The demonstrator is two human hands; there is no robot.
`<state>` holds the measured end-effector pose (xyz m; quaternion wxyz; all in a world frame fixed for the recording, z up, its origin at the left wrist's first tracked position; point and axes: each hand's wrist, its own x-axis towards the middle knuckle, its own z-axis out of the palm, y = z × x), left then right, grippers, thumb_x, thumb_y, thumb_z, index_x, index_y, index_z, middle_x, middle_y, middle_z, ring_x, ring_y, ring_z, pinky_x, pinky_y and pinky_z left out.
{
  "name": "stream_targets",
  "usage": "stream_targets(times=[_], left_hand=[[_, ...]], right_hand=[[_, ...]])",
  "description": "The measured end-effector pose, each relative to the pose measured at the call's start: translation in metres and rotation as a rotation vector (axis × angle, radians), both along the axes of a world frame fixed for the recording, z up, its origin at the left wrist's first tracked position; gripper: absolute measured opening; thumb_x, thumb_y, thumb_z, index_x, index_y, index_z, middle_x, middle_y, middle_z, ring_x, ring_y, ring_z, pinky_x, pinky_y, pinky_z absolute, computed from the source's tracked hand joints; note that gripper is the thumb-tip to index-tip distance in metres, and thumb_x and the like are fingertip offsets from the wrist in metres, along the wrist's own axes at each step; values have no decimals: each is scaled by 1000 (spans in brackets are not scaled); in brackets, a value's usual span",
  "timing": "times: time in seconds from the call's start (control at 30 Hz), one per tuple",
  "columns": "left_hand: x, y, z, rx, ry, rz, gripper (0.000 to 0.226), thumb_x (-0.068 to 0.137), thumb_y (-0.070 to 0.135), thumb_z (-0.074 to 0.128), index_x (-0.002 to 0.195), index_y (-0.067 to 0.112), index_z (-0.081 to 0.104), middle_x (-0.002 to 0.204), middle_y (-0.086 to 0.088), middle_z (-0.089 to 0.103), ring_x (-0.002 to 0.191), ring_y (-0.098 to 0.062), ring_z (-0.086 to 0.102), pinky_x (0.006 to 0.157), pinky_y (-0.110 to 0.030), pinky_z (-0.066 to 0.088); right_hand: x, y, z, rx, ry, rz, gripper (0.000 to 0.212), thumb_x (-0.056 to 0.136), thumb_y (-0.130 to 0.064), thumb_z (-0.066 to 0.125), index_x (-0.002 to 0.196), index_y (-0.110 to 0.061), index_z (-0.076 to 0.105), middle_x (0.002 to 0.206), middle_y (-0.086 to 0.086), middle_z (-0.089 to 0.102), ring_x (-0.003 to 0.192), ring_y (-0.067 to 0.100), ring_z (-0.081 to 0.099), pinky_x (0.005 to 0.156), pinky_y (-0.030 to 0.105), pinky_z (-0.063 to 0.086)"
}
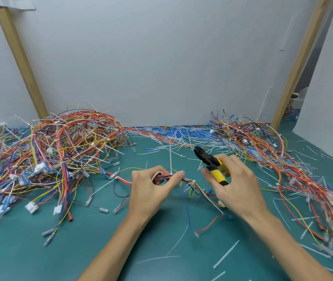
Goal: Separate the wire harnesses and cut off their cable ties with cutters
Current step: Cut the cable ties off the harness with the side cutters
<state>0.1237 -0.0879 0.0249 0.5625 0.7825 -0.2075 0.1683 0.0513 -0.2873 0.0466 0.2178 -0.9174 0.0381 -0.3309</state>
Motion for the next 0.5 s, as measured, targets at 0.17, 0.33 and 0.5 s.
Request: stream_targets(times=[0.17,0.33,0.5], left_hand=[[3,0,-3,6,-19,65,43,73,44,84,49,22,56,44,8,42,46,-8,34,50,-17,26],[8,3,-7,61,-20,55,44,73,42,83,52,15,55,46,5,45,47,-9,34,48,-17,27],[10,2,-8,117,-2,-10,39,72,35,83,55,15,54,46,8,47,48,-8,34,47,-18,27]], right_hand=[[-1,4,-3,-14,172,-56,37,82,-40,76,117,-46,64,96,-10,49,93,22,54,74,32,43],[-2,3,-3,-109,266,-169,33,74,-37,75,106,-37,67,92,-10,60,97,24,59,78,36,46],[-2,2,-3,-153,247,-182,34,69,-29,73,102,-35,65,89,-10,59,90,23,57,71,33,39]])
